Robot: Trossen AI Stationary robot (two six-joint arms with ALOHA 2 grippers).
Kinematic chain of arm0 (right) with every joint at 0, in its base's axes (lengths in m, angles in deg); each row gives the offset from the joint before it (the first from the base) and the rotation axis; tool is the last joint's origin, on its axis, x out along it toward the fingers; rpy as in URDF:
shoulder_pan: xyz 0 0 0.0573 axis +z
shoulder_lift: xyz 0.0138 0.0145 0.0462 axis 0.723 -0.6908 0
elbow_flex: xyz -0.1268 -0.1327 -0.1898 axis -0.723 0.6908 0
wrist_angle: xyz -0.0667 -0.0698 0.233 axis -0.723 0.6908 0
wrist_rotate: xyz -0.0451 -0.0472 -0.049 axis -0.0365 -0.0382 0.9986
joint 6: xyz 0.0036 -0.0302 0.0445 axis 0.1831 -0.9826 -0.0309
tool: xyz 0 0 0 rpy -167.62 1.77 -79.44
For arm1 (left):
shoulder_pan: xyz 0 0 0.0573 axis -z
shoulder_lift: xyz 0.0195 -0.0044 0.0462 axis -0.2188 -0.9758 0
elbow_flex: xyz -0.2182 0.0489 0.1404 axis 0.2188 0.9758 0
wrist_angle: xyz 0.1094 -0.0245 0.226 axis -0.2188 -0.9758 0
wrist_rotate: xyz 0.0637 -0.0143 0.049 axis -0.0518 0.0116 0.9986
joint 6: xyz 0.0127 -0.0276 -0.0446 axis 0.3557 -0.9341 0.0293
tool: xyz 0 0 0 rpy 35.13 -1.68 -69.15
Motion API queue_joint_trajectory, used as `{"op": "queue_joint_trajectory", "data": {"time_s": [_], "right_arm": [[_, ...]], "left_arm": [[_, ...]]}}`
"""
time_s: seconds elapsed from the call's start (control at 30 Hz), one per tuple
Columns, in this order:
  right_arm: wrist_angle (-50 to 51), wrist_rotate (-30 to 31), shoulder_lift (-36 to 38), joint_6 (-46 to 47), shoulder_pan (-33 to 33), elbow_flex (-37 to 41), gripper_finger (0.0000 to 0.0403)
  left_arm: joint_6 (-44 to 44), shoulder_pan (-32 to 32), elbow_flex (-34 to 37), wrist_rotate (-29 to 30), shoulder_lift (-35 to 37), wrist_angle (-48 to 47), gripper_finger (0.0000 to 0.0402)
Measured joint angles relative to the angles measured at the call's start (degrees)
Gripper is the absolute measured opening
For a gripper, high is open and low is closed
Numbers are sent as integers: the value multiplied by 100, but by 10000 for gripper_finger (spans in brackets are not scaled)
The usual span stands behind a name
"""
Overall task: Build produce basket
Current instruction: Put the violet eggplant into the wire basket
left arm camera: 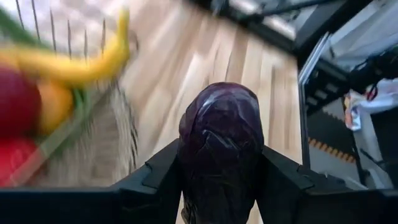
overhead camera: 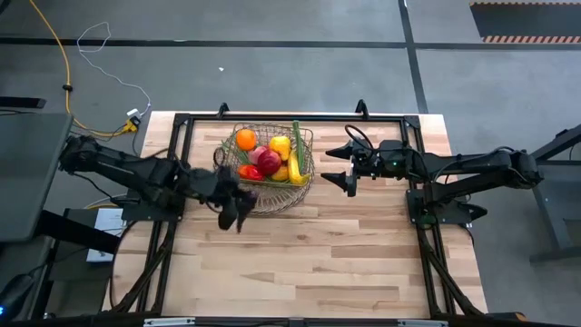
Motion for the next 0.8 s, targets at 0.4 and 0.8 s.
{"op": "queue_joint_trajectory", "data": {"time_s": [0.4,0.8], "right_arm": [[-5,-11,0,0,0,1,399],[-4,112,0,0,0,-1,399]], "left_arm": [[1686,-873,-587,-574,38,919,151],[2722,-1743,-643,-1243,472,908,151]]}}
